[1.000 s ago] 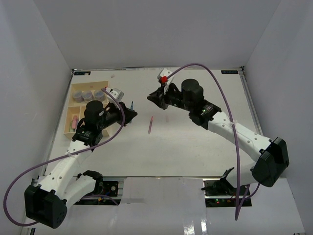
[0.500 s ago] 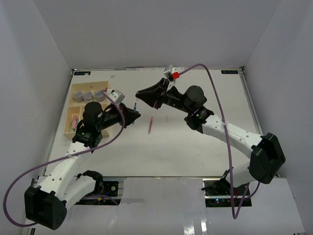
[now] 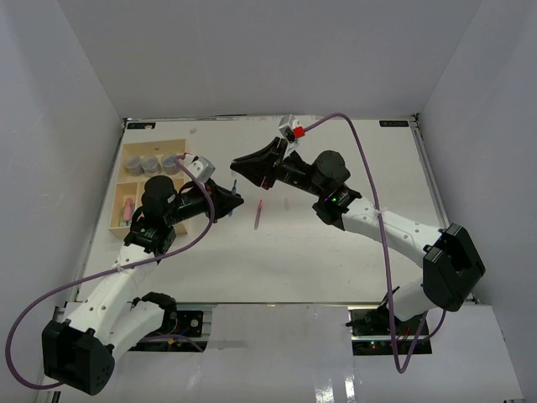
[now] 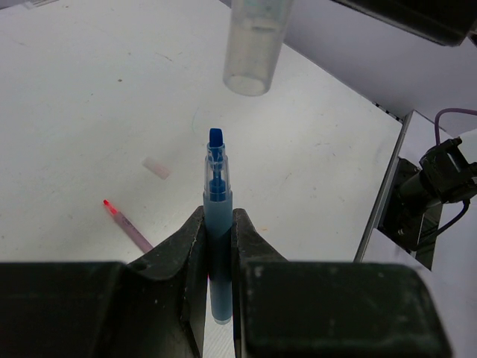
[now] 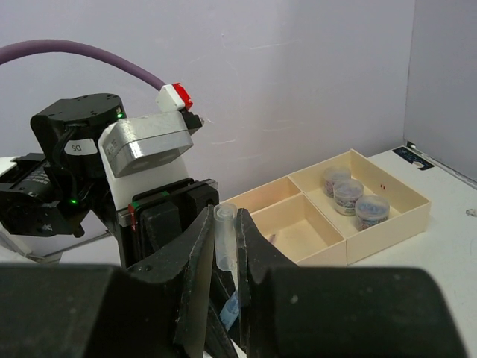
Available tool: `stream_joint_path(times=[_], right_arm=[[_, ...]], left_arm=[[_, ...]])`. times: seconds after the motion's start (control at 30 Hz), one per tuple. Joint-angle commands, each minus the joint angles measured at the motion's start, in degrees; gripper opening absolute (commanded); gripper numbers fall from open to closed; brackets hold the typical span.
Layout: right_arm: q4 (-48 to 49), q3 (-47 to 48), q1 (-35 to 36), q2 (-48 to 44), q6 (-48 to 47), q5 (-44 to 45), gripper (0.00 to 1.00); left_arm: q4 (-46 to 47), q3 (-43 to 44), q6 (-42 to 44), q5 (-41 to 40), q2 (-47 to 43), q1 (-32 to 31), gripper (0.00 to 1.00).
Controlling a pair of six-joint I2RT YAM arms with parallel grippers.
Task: Sort the stationery into containers
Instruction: Close the pen cap on the pen.
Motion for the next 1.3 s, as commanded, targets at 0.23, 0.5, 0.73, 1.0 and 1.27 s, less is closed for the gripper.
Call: stream_joint_path(times=[0.23,0.5,0.73,1.0,1.27], right_arm=[[4.86,-2.05,0.33,0.17,0.83,1.38,0.08],[4.51,-2.67,0.24,-0.09,1.36,0.86,0.08],[4.95,-3.55,0.33,0.00,1.62,0.86,0.08],[4.78,-4.07,0.33,0.26,2.24,0.42,0.08],[6.71,-5.04,0.50,0.96,6.71,-1.25,0.08]], left_arm=[[2.24,-0.61,0.24,1.72,-1.73,0.28,0.00],[2.42,-0.79,0.15,1.10,-1.91,0.28,0.00],[2.86,-1.05,-0.02,1.02,-2.17,0.28,0.00],[3.03,-1.14,-0.02,0.93,-2.61,0.28,0.00],[7.86,-1.93,-1.34,0.75,-3.58,0.28,0.00]])
